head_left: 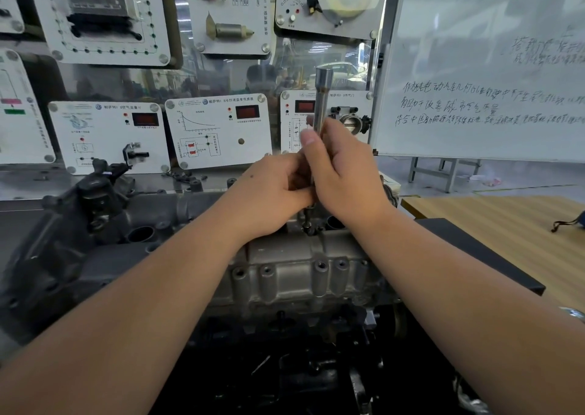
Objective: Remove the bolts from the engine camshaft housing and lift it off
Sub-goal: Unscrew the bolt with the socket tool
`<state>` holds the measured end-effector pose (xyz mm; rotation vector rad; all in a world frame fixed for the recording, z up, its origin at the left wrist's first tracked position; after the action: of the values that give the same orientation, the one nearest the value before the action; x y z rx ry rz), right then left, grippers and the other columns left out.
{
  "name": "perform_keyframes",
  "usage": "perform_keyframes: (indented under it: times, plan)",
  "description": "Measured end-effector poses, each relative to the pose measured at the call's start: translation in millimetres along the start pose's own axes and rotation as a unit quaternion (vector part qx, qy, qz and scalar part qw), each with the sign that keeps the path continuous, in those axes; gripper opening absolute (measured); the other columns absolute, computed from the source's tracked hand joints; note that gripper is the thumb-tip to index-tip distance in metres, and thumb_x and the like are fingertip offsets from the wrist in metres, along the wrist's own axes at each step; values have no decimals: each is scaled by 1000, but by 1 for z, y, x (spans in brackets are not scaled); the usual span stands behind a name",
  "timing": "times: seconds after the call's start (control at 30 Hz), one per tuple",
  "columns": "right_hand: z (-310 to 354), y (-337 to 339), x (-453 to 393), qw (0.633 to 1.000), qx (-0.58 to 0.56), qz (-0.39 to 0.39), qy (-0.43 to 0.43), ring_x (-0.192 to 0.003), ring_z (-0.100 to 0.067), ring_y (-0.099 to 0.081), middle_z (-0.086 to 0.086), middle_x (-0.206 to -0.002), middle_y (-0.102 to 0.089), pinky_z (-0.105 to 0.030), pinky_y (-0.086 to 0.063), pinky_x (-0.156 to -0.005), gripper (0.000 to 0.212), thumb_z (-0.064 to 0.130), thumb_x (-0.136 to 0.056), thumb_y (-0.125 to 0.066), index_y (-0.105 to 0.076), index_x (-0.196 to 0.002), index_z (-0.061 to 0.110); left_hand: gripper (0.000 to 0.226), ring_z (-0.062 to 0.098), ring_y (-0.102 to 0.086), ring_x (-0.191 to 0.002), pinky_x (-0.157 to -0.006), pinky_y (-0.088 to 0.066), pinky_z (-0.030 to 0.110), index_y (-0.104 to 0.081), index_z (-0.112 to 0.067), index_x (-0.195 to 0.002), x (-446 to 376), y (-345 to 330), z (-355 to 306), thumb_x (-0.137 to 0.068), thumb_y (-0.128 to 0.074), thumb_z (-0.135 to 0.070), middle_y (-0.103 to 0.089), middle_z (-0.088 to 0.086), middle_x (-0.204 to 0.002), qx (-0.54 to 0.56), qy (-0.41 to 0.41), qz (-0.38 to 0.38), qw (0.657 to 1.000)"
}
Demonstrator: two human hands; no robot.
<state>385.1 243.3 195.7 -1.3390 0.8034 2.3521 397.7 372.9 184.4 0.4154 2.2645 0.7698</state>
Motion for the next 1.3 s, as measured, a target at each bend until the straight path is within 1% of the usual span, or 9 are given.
perform_keyframes:
  times: [0.07,0.33,0.53,0.6,0.8,0.93,1.03,1.2,1.3]
  plan:
    - [1,0,1,1000,6,2,-1,-66,-3,-59,12,-68,-58,-20,-45,-57,23,37,-99,-57,-58,-104,15,27,2,-71,-87,-83,-58,38,-65,-41,-103,-1,0,0,-87,-72,-21,-76,-16,-94,-5,3,-5,1000]
    - [-2,0,1,1000,-14,24,-6,-62,-14,-51,-3,-64,-55,-29,-42,-57,40,30,-105,-44,-60,-83,0,27,1,-70,-89,-85,-57,31,-65,-34,-115,0,-2,1,-93,-67,-19,-75,-16,-96,-6,5,24,1000]
    - [1,-1,2,1000,-2,10,-4,-66,-8,-60,6,-72,-64,-27,-48,-60,32,43,-97,-57,-62,-104,12,20,-6,-64,-64,-54,-42,9,-65,-39,-80,-1,1,2,-84,-75,-22,-69,-26,-70,-38,19,-6,999]
    - [1,0,2,1000,14,3,14,-61,-12,-56,0,-66,-59,-31,-46,-57,32,38,-97,-58,-60,-90,7,22,-6,-62,-59,-51,-40,9,-64,-36,-76,-1,2,3,-83,-77,-20,-68,-25,-66,-32,18,-15,999]
    - [-1,-1,2,1000,-4,22,-20,-56,-10,-45,7,-59,-46,-27,-37,-52,38,28,-105,-47,-51,-72,11,21,10,-74,-88,-86,-59,39,-72,-26,-105,2,-1,-2,-91,-67,-10,-78,-6,-91,6,10,1,1000]
    - [2,0,2,1000,-7,25,-5,-56,-3,-52,13,-59,-51,-18,-38,-52,19,34,-101,-53,-57,-85,24,22,-2,-69,-74,-69,-54,20,-69,-36,-93,-1,2,0,-87,-72,-14,-74,-19,-80,-17,-3,-16,1000]
    - [3,1,3,1000,12,11,7,-62,-11,-57,1,-67,-62,-29,-46,-56,27,36,-97,-61,-63,-94,9,26,-8,-62,-65,-55,-41,7,-63,-42,-86,-1,2,0,-86,-74,-19,-67,-29,-71,-27,-2,-14,1000]
    - [1,1,2,1000,-2,15,-15,-58,-21,-50,-5,-60,-51,-37,-42,-54,37,25,-103,-50,-53,-74,2,28,3,-71,-92,-86,-57,33,-66,-37,-110,0,0,-1,-90,-68,-18,-75,-16,-97,-2,-12,-2,1000]
    - [1,1,2,999,-21,21,-19,-60,-21,-52,-1,-59,-50,-42,-44,-59,37,26,-103,-46,-51,-70,9,31,-1,-70,-90,-84,-56,28,-63,-44,-109,1,-2,0,-94,-65,-17,-74,-20,-96,-5,-8,24,1000]
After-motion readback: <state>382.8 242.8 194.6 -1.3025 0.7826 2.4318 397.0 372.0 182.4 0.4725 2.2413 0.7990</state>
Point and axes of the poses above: each hand's wrist, its own x-axis away from the middle knuckle, its own y-axis out of the back of the hand, z = x × y, the point moved 3 cm from there along -x, towards the middle knuckle
